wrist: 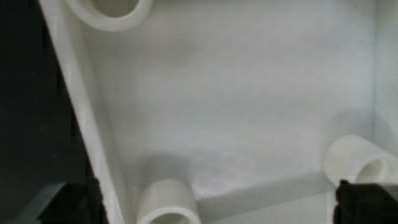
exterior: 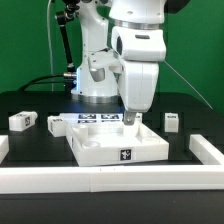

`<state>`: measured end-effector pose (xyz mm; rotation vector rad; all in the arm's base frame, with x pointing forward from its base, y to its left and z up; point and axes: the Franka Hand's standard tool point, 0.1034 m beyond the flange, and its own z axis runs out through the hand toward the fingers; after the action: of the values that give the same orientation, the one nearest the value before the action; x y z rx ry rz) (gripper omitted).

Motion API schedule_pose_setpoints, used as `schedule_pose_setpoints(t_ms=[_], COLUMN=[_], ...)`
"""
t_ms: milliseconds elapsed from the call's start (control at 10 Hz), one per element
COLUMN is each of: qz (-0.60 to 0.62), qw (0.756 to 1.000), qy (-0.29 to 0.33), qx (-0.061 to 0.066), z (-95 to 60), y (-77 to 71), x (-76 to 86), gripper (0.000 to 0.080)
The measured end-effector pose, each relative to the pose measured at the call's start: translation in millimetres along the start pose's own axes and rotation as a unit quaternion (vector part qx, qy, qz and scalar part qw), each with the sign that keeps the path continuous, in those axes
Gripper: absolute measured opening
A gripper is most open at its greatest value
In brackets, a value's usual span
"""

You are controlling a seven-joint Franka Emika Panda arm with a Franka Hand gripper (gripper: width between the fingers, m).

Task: Assemble square table

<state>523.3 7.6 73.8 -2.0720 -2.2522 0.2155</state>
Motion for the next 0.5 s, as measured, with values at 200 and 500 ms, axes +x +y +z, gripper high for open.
schedule_pose_setpoints(t_ms=[200, 500], qz=[-0.049, -0.045], qw=[0.999, 0.999], qy=[0.003, 0.004], qx=[0.003, 0.003], z=[6.7, 11.8], y=[-28.0, -34.8], x=[-10.7, -14.6], gripper=[0.0650, 0.0650])
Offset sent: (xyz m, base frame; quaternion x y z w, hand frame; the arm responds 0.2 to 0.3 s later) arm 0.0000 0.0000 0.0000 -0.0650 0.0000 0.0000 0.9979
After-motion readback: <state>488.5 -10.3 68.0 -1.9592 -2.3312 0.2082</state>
